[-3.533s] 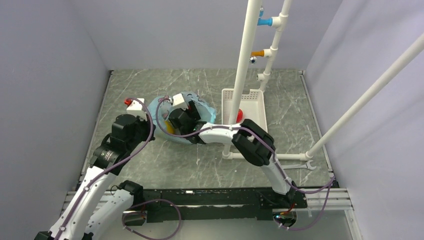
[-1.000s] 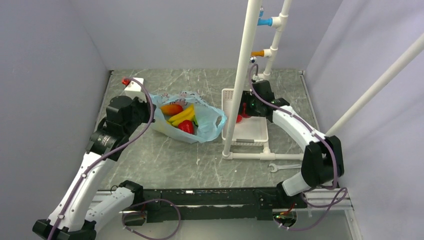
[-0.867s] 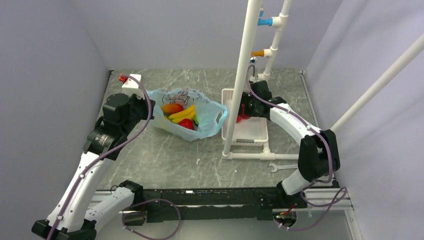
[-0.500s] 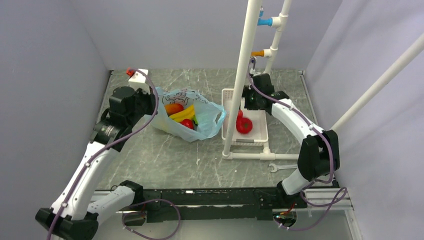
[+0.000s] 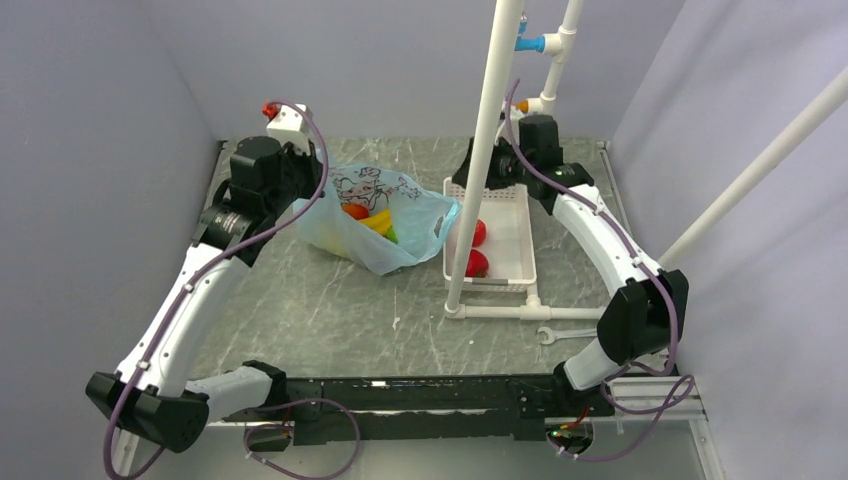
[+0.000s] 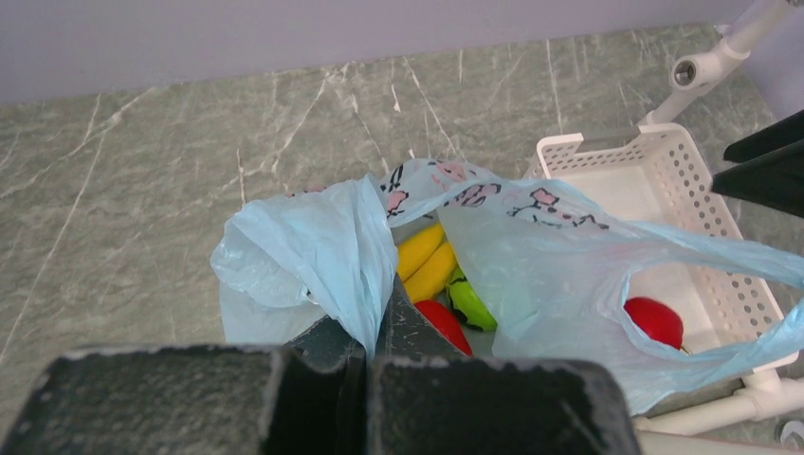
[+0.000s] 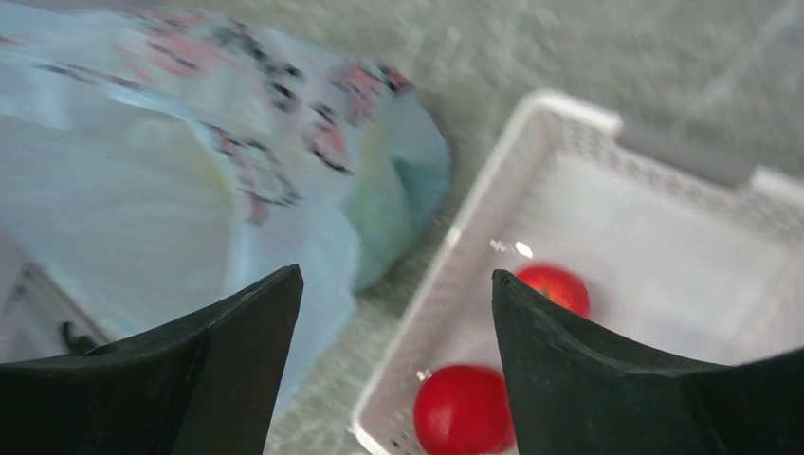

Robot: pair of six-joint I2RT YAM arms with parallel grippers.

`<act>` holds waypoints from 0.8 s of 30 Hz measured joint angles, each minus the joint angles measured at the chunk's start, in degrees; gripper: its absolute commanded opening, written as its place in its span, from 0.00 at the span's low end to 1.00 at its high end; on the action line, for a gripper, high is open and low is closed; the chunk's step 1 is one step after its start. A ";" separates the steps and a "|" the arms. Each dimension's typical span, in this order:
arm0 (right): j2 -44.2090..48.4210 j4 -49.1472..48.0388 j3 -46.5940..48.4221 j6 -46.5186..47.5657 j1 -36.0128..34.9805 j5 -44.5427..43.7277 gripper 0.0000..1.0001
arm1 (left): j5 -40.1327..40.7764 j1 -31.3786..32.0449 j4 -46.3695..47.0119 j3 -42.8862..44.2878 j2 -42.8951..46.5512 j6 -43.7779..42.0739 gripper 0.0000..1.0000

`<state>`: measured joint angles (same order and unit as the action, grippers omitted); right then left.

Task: Take the fake fruits out of the plastic bag
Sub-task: Place the fake fruit in the bin, then take out the fake fruit from the plastic bag.

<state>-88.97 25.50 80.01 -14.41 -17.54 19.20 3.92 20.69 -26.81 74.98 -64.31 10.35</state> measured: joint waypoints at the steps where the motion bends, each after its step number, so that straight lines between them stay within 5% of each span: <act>1: 0.00 -1.05 1.62 0.07 0.00 2.29 0.68 | -0.04 0.00 -0.02 1.01 -1.05 -0.07 0.00; 9: -1.07 -11.39 6.45 -1.42 -1.70 17.29 0.60 | -0.02 -0.42 0.76 4.46 -5.60 -1.75 0.00; 17: -13.79 -7.82 22.99 5.88 -10.69 24.09 0.53 | -2.27 -2.21 2.51 -0.39 -4.70 -3.23 0.00; 24: -26.10 -2.86 24.59 11.91 -14.45 28.02 0.50 | -6.78 -2.93 4.39 -4.00 -3.10 -2.64 0.00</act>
<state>-115.07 22.63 104.60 -2.50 -31.99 47.22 -2.85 17.76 -22.41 70.98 -67.42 7.70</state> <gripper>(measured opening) 0.512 0.013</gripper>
